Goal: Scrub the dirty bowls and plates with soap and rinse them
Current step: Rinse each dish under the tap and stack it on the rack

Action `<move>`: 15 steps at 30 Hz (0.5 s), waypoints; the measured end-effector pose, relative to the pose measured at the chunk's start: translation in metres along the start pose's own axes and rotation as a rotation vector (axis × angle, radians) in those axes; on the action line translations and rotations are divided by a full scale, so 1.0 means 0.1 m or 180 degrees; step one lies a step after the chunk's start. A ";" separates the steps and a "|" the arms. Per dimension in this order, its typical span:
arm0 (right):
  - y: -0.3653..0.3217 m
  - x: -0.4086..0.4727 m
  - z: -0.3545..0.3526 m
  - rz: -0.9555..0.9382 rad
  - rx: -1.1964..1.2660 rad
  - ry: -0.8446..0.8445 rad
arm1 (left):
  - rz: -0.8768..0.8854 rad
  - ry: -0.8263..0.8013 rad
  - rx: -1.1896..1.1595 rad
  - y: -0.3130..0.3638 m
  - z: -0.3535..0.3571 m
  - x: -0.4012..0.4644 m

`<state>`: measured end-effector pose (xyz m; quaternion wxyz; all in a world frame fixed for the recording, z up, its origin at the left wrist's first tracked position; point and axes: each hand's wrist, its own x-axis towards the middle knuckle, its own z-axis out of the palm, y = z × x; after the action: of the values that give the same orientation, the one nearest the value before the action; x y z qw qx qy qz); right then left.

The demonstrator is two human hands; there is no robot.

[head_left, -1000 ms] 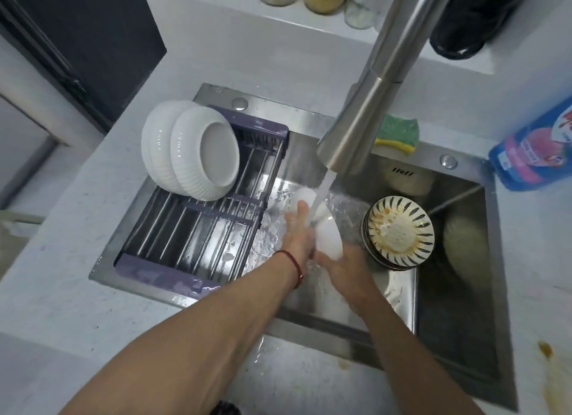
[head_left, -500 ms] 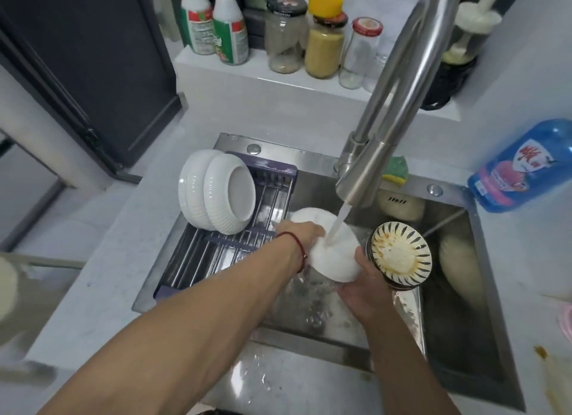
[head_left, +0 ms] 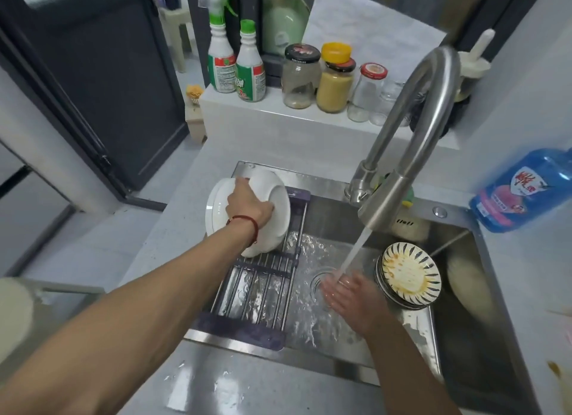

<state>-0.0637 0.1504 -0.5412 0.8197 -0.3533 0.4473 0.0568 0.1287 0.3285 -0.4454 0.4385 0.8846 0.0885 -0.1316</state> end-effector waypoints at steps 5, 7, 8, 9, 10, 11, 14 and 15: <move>0.00 0.00 -0.18 0.0045 -0.0234 0.0150 | 0.0049 0.0084 0.0540 -0.13 0.22 0.09; -0.01 0.00 -0.26 0.0019 -0.0250 0.0237 | 0.0088 0.0108 0.0676 -0.17 0.29 0.14; -0.01 0.00 -0.29 0.0002 -0.0296 0.0272 | 0.0132 0.0116 0.0736 -0.19 0.32 0.15; -0.01 0.01 -0.32 -0.0025 -0.0344 0.0284 | 0.0164 0.0117 0.0793 -0.21 0.34 0.17; -0.02 0.01 -0.35 -0.0053 -0.0399 0.0324 | 0.0187 0.0113 0.0833 -0.22 0.36 0.18; -0.02 0.01 -0.38 -0.0054 -0.0440 0.0358 | 0.0205 0.0101 0.0853 -0.24 0.38 0.18; -0.04 0.00 -0.46 -0.0048 -0.0469 0.0422 | 0.0428 0.0086 0.1116 -0.28 0.39 0.16; -0.04 0.01 -0.51 -0.0032 -0.0475 0.0448 | 0.0587 0.0101 0.1292 -0.30 0.39 0.14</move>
<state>-0.0965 0.1148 -0.5575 0.7579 -0.4188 0.4965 0.0609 0.1276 0.3157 -0.4947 0.2602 0.9610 -0.0141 -0.0922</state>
